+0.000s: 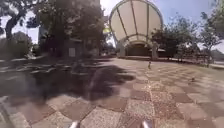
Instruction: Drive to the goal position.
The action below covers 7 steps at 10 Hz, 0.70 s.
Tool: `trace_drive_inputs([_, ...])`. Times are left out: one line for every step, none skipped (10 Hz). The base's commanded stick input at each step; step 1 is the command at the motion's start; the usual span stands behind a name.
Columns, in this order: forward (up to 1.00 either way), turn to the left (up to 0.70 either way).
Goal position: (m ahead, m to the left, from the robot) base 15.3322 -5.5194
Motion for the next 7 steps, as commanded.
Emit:
trace_drive_inputs([1.00, -0.27])
trace_drive_inputs([1.00, -0.27])
trace_drive_inputs([1.00, -0.27])
trace_drive_inputs([1.00, -0.05])
trace_drive_inputs([1.00, 0.00])
trace_drive_inputs([1.00, 0.00])
trace_drive_inputs([1.00, 0.00])
